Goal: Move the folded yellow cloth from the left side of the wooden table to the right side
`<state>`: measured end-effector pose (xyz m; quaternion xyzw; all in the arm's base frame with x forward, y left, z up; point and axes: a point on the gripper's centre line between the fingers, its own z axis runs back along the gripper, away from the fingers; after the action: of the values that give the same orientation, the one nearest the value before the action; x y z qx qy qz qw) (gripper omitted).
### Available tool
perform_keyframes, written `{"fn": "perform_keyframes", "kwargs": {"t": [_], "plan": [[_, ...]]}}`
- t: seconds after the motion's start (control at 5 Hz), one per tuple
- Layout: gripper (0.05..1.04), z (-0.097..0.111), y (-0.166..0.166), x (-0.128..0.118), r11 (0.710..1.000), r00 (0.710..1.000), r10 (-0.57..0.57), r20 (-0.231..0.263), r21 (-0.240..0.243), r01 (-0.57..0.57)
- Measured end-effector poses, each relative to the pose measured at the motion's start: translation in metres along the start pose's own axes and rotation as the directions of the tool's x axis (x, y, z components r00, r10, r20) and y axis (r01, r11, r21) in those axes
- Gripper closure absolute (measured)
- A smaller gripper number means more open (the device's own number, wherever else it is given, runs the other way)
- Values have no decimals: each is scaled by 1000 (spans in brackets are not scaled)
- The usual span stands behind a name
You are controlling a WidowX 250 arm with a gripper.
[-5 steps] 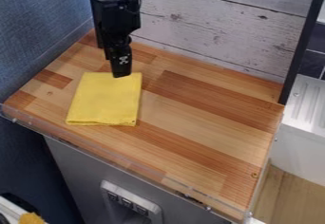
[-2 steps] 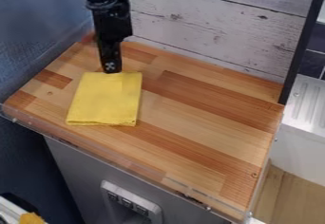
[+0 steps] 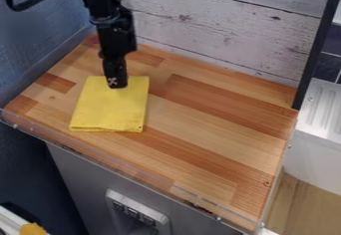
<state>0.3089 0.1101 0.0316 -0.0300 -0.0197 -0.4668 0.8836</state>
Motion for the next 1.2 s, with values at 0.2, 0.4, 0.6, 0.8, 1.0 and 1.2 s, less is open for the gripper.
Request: {"fn": "perform_keyframes", "kwargs": {"t": [0.2, 0.4, 0.6, 0.8, 1.0, 1.2], "plan": [[1019, -13, 0, -1, 999, 1000, -5, -14, -36, 5], [1019, -20, -2, -3, 998, 999, 11, -36, -56, -13], [1019, -21, -5, 5, 994, 993, 95, -66, -43, -98], [1019, -25, -14, 17, 972, 968, 230, -97, -27, -234], [1019, -27, -23, 32, 923, 916, 383, -122, 5, -385], [1019, -29, -34, 55, 858, 849, 513, -128, 48, -511]]}}
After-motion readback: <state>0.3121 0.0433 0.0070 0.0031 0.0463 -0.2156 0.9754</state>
